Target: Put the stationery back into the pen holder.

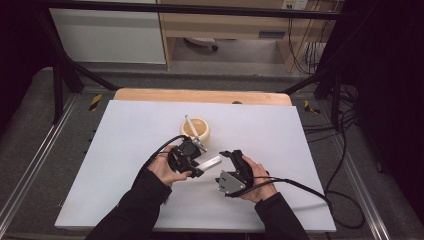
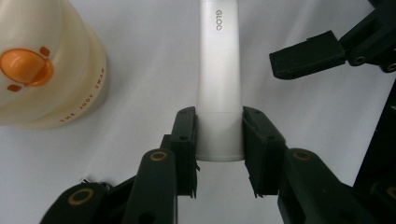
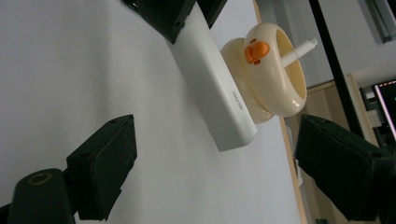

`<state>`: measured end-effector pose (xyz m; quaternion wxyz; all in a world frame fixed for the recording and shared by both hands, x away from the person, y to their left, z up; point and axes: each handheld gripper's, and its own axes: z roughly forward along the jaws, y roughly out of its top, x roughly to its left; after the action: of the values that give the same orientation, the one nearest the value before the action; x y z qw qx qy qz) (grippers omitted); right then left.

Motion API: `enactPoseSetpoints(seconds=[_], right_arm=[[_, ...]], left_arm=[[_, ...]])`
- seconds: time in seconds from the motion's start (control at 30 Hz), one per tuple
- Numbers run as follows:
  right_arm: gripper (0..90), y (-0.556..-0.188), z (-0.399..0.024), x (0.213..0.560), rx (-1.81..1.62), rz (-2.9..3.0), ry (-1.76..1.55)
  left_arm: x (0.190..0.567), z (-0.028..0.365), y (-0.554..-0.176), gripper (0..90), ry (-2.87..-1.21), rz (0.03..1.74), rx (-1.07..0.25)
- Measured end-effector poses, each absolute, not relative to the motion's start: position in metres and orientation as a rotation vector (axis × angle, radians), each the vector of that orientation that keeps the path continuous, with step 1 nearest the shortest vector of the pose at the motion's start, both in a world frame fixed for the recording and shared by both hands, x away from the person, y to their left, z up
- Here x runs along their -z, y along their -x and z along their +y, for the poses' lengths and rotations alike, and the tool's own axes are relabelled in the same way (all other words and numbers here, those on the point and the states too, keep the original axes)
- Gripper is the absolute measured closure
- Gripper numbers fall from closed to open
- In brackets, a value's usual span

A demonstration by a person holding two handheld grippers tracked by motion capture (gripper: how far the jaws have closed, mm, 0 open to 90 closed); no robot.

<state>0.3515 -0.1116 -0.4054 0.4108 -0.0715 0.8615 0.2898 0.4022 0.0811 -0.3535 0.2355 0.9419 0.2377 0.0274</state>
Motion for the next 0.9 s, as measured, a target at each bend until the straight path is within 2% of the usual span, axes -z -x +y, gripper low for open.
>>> enactPoseSetpoints(seconds=[0.37,0.73,0.9], right_arm=[[26.3,-0.352,-0.109,0.414,-0.64,2.083,0.296],[46.7,-0.349,-0.108,0.417,-0.565,1.927,0.395],[53.3,-0.348,-0.107,0.418,-0.57,1.902,0.416]], left_arm=[[0.348,0.073,-0.403,66.9,-2.588,0.654,-0.082],[0.348,0.065,-0.404,66.9,-2.577,0.665,-0.069],[0.349,0.064,-0.404,66.9,-2.572,0.661,-0.063]])
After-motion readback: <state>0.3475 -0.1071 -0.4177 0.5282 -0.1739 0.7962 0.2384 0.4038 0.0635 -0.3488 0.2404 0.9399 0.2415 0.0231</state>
